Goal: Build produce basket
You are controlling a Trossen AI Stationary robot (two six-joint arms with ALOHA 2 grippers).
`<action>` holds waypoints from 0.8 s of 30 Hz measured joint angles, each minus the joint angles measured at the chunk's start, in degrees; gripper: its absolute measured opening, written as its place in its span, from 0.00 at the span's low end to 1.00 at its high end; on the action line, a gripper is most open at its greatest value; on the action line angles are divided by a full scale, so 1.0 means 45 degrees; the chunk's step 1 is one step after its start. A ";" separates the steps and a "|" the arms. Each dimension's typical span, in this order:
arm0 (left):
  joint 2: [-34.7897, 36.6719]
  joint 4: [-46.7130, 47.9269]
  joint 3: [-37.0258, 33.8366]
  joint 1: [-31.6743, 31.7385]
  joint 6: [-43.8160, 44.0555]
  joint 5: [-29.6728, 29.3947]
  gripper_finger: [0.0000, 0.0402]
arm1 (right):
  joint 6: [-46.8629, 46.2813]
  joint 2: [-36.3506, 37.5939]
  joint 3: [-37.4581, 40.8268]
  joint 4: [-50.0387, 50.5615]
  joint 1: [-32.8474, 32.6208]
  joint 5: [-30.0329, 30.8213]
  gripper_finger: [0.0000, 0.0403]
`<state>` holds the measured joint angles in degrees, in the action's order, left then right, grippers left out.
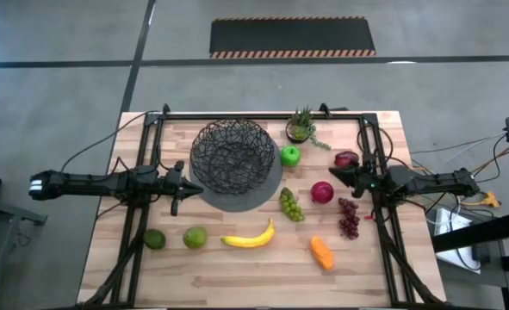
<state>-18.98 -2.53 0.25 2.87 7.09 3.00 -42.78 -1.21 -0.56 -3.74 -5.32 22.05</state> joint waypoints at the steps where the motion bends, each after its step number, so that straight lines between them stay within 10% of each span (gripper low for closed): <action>1: -0.0005 0.0000 0.0000 0.0005 0.0000 0.0000 0.03 | -0.0236 0.0000 0.0000 -0.0010 0.0000 0.0272 0.02; 24: -0.0018 -0.0005 0.0000 0.0000 -0.0059 -0.0015 0.03 | -0.0869 0.0000 0.0000 -0.0216 -0.0005 0.0464 0.02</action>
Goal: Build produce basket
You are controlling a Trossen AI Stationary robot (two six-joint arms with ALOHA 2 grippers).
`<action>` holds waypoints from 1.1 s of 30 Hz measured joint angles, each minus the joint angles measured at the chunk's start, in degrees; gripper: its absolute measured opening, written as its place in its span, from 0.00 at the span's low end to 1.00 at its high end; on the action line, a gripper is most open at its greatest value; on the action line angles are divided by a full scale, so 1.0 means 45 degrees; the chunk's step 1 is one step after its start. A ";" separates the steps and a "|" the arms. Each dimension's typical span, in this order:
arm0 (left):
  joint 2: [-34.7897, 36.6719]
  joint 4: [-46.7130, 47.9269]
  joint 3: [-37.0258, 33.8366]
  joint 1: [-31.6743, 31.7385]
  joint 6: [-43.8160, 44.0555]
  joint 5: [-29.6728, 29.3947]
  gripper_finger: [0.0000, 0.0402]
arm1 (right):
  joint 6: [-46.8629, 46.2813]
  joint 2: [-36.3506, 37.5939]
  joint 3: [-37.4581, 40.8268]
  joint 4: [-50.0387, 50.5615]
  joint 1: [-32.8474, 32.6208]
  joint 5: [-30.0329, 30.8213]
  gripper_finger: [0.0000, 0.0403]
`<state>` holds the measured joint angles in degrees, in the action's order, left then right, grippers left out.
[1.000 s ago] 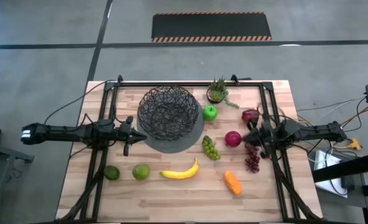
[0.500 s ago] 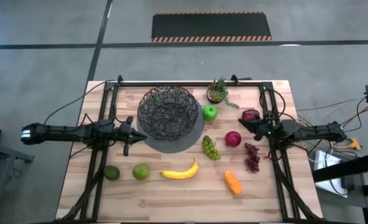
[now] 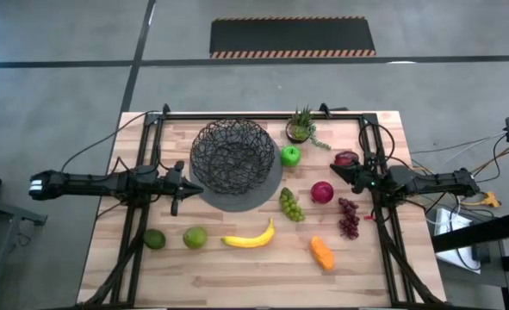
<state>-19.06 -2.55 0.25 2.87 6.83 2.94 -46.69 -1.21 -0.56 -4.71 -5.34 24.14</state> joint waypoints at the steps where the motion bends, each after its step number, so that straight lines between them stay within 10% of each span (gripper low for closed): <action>1: 0.0008 -0.0005 0.0000 0.0005 -0.0183 -0.0060 0.03 | -0.0121 0.0000 0.0000 -0.0063 0.0000 0.0004 0.02; 33: 0.0000 0.0010 0.0000 0.0005 -0.0325 -0.0844 0.03 | 0.3029 0.0000 0.0000 -0.0014 0.0000 0.1768 0.02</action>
